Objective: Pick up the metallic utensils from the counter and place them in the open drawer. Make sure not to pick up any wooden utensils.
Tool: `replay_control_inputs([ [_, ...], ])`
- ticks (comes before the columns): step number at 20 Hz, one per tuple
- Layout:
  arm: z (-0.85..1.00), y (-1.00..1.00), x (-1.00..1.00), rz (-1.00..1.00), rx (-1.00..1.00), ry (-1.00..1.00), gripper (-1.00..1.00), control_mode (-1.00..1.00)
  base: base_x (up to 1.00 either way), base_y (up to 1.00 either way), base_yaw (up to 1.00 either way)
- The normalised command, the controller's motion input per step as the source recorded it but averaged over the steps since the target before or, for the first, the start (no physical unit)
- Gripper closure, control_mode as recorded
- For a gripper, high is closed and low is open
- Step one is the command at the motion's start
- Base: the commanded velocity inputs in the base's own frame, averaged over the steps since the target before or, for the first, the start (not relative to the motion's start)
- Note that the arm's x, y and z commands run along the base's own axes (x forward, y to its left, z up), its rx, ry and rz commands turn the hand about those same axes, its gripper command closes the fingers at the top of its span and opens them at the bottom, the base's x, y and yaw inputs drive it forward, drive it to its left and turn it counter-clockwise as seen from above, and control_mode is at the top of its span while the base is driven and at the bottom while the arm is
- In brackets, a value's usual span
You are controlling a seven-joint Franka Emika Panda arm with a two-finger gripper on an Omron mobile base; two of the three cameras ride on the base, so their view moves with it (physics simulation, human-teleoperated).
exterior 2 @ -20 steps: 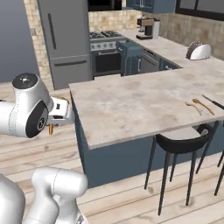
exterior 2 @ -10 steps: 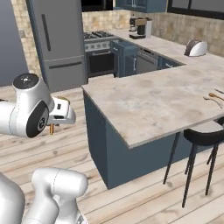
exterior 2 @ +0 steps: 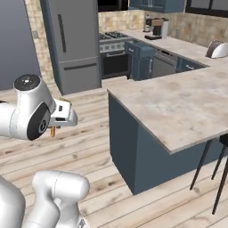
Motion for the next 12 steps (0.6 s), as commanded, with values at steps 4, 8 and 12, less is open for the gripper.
replay_control_inputs([
  [4, 0.00, 0.00, 0.00, 0.00, 0.00, 0.00, 1.00, 1.00, 0.78, 0.73, 0.12],
  [8, 0.00, 0.00, 0.00, 0.00, 0.00, 0.00, 1.00, 1.00, 1.00, 0.44, 0.11],
  [12, 0.00, 0.00, 0.00, 0.00, 0.00, 0.00, 1.00, 1.00, 1.00, 0.33, 0.11],
])
